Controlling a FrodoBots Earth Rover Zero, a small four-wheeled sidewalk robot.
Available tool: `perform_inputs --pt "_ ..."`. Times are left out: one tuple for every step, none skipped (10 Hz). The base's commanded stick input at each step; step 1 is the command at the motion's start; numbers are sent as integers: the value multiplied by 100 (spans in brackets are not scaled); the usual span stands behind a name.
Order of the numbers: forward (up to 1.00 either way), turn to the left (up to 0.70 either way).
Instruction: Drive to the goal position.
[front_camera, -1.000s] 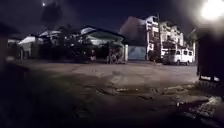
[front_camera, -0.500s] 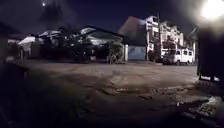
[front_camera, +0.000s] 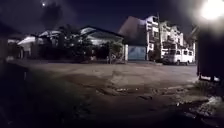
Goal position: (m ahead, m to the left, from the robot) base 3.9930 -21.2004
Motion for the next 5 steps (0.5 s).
perform_inputs --pt "0 -70" --pt "0 -70" --pt "0 -70" --pt "0 -70" --pt "0 -70"
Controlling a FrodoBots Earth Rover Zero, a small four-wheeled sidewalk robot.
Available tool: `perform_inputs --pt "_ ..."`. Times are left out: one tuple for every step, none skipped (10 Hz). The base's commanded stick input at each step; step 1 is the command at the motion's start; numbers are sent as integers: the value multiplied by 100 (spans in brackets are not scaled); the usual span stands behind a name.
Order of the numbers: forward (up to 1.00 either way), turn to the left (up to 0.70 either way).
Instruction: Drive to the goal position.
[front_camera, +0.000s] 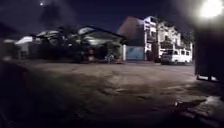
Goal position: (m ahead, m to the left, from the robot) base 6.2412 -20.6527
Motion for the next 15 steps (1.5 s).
perform_inputs --pt "0 -70" --pt "0 -70" --pt "0 0" --pt "0 0" --pt "0 0" --pt "0 0" --pt "0 0" --pt "0 0" --pt "0 0" --pt "0 0" --pt "0 0" --pt "20 0" --pt "70 0" --pt "70 0" --pt "70 0"
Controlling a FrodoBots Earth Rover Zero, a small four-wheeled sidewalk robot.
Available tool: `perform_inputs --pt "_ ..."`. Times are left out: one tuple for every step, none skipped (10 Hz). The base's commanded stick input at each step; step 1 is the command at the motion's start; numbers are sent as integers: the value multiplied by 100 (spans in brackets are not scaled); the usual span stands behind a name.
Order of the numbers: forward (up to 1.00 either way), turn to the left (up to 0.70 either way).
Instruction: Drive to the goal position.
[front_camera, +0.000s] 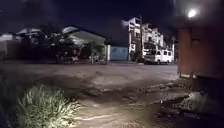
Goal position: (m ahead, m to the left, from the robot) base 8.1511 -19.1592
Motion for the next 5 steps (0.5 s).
perform_inputs --pt "70 0" --pt "70 0" --pt "66 0" --pt "46 0" --pt "0 0"
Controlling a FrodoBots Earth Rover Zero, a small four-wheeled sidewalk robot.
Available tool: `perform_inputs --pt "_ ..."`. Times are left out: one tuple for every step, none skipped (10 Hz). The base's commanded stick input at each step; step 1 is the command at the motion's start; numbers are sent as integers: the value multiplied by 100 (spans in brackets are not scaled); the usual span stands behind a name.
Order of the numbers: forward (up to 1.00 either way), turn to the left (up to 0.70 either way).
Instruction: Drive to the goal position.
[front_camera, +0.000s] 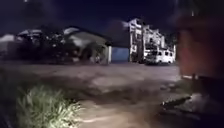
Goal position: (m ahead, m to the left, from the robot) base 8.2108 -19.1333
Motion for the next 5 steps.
perform_inputs --pt "0 0" --pt "0 0" --pt "0 0" --pt "0 0" --pt "0 0"
